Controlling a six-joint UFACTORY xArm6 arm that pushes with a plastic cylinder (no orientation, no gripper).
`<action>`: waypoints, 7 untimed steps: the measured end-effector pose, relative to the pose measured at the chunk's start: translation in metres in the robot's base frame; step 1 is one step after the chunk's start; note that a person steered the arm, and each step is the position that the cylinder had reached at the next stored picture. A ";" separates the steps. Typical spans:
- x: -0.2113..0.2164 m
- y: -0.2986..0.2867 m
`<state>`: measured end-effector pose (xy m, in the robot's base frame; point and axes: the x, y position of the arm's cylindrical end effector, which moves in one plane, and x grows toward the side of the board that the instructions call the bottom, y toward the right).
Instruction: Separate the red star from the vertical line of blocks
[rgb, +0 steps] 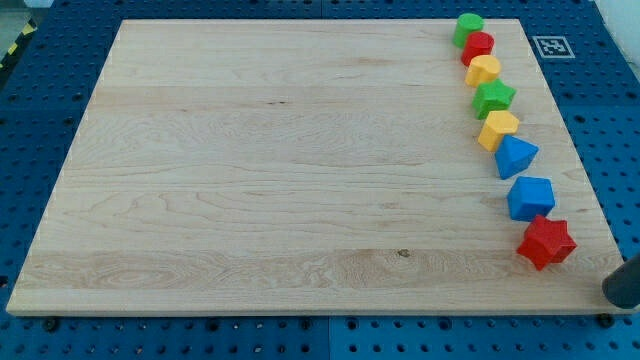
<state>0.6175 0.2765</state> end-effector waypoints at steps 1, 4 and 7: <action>-0.007 0.012; -0.055 -0.017; -0.042 -0.033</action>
<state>0.5756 0.2432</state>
